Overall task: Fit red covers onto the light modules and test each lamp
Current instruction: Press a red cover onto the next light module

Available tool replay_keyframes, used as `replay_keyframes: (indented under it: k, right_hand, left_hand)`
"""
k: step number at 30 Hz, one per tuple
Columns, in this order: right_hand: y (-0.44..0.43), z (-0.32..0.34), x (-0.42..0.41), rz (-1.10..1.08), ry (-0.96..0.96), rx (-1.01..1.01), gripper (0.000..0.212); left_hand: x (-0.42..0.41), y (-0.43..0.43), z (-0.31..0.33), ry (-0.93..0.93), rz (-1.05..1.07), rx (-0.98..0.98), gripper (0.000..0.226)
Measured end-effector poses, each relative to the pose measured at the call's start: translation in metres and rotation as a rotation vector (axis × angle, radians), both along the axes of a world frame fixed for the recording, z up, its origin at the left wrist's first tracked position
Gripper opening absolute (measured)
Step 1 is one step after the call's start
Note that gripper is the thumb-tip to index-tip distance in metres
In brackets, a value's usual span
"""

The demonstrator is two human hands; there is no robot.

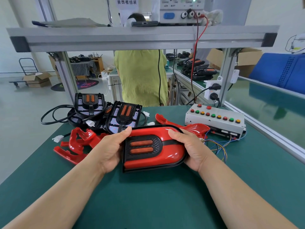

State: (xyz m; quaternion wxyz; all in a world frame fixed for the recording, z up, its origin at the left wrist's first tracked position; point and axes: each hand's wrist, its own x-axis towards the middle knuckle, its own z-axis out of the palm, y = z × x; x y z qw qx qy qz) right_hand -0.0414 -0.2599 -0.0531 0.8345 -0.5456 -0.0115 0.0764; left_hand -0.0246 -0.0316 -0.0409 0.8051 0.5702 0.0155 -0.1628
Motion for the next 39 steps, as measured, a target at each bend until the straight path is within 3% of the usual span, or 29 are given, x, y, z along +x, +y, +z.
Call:
replay_keyframes:
  k: [12,27,34,39]
  right_hand:
    - [0.0043,-0.0032,0.0007,-0.062,-0.04,-0.017,0.029]
    - [0.0058,-0.0023,-0.0006,-0.079,-0.058,-0.014,0.036]
    - [0.0074,-0.0008,-0.0014,-0.07,-0.092,-0.013,0.027]
    - [0.0063,0.0011,-0.0018,-0.068,-0.113,-0.026,0.035]
  left_hand:
    - [-0.0002,-0.0031,0.0009,-0.008,0.045,0.014,0.042]
    - [-0.0021,-0.0046,0.0024,-0.023,0.081,0.027,0.041]
    - [-0.0015,-0.0041,0.0046,-0.02,0.107,0.035,0.043]
    - [-0.0009,-0.0025,0.0051,-0.037,0.141,0.023,0.042]
